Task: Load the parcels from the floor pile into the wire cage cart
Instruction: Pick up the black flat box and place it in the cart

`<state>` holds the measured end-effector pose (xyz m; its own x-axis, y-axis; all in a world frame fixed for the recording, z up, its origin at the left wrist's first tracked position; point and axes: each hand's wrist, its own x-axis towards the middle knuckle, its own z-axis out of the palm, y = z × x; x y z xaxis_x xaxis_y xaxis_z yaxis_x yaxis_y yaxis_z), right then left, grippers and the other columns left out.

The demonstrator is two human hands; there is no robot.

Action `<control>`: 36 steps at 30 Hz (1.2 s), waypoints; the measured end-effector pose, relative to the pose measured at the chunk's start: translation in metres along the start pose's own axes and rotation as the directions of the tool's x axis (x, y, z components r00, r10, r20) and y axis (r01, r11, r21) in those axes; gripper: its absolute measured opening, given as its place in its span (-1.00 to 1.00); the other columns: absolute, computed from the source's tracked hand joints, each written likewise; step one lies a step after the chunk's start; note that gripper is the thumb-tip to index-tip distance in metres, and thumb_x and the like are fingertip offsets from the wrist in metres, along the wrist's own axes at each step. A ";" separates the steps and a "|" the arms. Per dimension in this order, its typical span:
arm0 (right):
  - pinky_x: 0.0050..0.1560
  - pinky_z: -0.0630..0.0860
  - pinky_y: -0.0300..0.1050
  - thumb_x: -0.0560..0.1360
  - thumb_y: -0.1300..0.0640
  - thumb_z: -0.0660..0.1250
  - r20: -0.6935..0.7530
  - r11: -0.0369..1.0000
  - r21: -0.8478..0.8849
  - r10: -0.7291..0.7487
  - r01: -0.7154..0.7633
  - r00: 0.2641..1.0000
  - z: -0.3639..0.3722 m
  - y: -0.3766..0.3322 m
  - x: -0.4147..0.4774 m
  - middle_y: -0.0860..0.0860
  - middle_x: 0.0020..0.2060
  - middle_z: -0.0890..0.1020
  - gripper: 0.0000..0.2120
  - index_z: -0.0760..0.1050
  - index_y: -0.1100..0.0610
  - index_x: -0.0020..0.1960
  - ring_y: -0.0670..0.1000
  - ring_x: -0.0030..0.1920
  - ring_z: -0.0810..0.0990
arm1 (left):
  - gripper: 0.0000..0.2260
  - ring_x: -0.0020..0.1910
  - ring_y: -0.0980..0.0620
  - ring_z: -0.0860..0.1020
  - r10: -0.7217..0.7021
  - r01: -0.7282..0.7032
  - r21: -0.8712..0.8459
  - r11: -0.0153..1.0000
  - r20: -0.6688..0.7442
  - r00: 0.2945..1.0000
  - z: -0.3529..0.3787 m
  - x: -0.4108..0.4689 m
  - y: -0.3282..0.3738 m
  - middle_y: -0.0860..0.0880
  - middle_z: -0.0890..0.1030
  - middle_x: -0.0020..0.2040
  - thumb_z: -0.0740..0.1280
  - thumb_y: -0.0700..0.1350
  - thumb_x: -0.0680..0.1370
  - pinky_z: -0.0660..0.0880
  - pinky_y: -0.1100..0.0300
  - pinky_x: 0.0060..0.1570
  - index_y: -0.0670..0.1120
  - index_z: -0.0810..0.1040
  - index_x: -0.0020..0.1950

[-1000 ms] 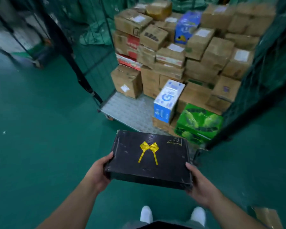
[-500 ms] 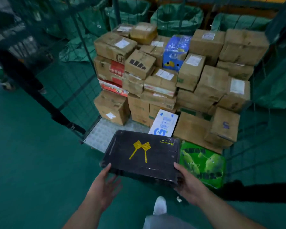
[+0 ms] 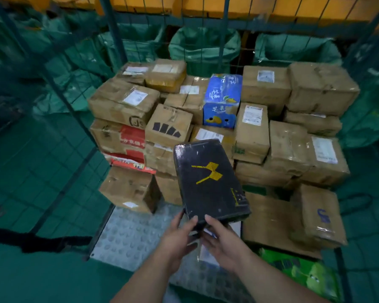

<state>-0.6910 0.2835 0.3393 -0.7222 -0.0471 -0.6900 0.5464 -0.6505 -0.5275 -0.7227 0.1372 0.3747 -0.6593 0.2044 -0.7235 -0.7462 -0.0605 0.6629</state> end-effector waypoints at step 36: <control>0.10 0.56 0.07 0.61 -0.35 0.14 -0.463 0.951 0.285 0.026 0.122 0.886 0.125 -0.040 0.134 0.17 0.28 0.59 -0.44 0.47 0.06 0.34 0.14 0.10 0.60 | -0.81 -0.12 -0.02 0.59 -0.225 0.114 0.553 0.825 0.138 0.965 -0.085 0.117 0.137 -0.04 0.68 -0.05 0.29 0.00 0.67 0.44 0.13 -0.11 -0.08 0.60 0.15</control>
<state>-0.8624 0.2084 0.3301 -0.4299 0.2923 -0.8542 0.3107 -0.8404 -0.4440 -0.9098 0.0693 0.3646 -0.4552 0.3452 -0.8208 -0.6401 0.5139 0.5711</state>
